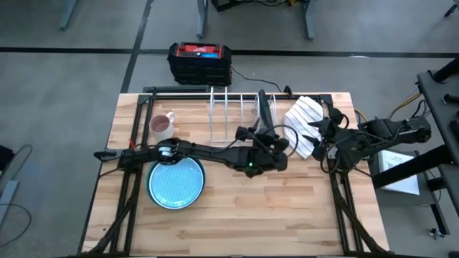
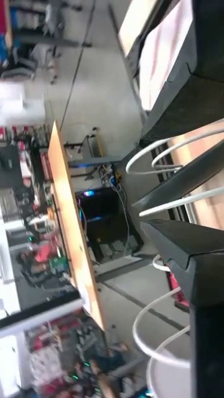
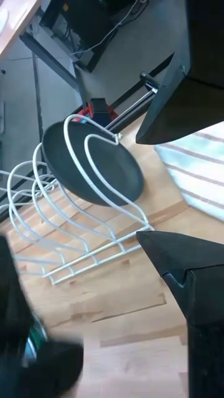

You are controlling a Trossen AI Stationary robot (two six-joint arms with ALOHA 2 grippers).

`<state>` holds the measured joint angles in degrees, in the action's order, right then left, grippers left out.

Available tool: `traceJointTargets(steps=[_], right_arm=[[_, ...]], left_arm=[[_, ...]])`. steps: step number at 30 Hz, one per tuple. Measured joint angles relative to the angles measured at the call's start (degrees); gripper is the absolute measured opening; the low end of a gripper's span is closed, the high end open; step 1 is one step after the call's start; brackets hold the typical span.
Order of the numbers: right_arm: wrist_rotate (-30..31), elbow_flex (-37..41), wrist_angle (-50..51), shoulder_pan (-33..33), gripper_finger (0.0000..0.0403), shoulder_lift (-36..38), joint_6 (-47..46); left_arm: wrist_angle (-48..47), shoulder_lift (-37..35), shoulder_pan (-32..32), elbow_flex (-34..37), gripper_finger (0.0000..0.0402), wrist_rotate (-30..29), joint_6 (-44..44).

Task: Sort dishes
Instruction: Put the black plate in the dishwasher rack

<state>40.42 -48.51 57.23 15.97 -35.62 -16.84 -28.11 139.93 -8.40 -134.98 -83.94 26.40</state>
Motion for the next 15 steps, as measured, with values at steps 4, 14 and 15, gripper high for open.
traceJointTargets(steps=[4, 14, 15], right_arm=[[0.04, 0.0, -0.41, -0.02, 0.0228, 0.17, 0.16], [0.2, 0.0, -7.7, -0.18, 0.0173, 0.3, 5.94], [0.22, 0.0, -8.97, -0.18, 0.0165, 0.28, 6.83]], left_arm=[[-0.24, -1.96, -2.87, 0.0, 0.021, 0.56, -6.09], [-17.34, -9.72, -6.01, -0.03, 0.0165, 11.97, -16.5], [-20.74, -10.47, -5.75, -0.03, 0.0156, 16.55, -16.63]])
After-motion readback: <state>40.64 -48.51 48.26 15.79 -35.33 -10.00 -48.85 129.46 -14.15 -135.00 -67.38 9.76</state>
